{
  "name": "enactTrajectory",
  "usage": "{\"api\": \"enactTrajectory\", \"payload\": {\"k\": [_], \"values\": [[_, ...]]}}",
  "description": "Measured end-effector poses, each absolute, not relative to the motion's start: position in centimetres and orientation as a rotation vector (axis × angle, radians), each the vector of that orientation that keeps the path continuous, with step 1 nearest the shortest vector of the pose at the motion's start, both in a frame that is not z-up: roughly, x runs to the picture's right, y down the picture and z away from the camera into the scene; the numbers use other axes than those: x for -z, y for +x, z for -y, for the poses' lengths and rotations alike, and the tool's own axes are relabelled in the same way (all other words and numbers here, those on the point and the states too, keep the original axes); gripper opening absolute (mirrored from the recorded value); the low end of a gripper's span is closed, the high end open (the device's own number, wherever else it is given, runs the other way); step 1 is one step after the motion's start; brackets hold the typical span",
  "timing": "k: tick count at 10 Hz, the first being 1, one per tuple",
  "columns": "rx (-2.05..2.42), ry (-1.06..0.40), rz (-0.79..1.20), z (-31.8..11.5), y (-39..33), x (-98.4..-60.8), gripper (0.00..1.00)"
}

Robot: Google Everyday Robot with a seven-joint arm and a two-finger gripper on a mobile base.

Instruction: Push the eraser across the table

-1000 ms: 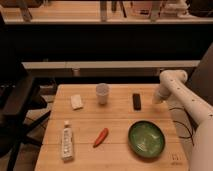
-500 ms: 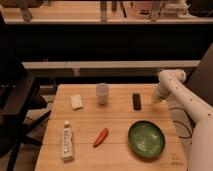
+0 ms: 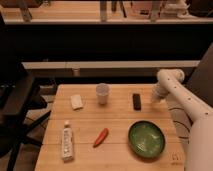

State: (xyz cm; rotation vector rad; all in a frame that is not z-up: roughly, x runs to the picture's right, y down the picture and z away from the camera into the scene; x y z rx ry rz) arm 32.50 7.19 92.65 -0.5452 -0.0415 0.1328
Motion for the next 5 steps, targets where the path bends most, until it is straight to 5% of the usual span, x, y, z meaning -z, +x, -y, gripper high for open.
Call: {"api": "enactTrajectory", "payload": {"k": [5], "values": [[-0.130,-0.551,0.043,-7.19,32.18,-93.21,0.00]]}}
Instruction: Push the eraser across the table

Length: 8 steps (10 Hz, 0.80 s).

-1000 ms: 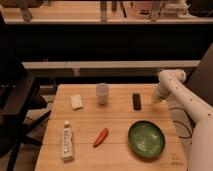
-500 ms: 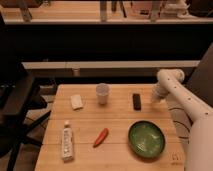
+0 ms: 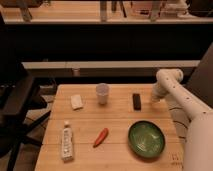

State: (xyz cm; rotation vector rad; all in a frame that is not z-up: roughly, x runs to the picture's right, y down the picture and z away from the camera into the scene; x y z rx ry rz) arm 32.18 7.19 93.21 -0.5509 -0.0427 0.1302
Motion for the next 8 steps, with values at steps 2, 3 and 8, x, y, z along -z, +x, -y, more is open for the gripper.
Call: {"api": "enactTrajectory", "payload": {"k": [2,3,8], "values": [[-0.120,-0.556,0.046,-7.2,31.8,-93.5,0.00],[-0.115,-0.558,0.048,-7.2,31.6,-93.6,0.00],[-0.094,-0.568,0.054,-7.1,30.7,-94.1,0.00]]}}
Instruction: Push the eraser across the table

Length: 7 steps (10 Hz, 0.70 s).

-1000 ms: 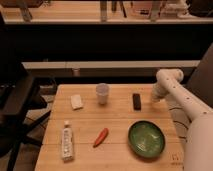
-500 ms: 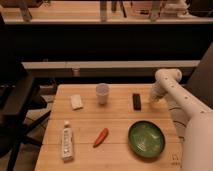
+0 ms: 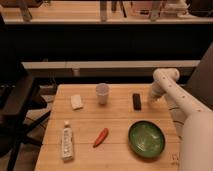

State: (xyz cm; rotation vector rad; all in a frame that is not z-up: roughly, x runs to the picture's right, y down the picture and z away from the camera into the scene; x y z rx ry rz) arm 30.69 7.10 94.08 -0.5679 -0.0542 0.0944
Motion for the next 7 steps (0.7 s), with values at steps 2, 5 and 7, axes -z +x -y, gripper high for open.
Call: {"api": "enactTrajectory", "payload": {"k": [2,5,7], "values": [[-0.082,-0.576,0.056,-7.3,30.2,-94.2,0.00],[-0.069,-0.589,0.060,-7.5,28.9,-94.4,0.00],[-0.048,-0.594,0.063,-7.8,28.7,-94.3,0.00]]}}
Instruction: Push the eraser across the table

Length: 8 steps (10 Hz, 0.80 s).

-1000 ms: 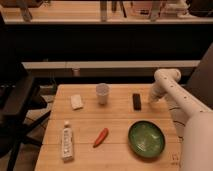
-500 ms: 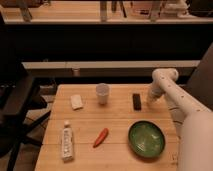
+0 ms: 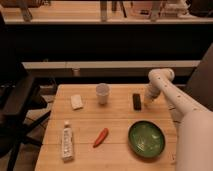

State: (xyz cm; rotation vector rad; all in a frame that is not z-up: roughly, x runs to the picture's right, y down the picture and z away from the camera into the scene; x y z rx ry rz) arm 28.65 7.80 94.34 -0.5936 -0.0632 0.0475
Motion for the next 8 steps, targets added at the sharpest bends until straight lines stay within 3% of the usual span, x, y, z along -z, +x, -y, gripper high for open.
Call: {"api": "enactTrajectory", "payload": {"k": [8], "values": [[0.094,-0.635,0.112,-9.6,21.2,-92.8,0.00]]}}
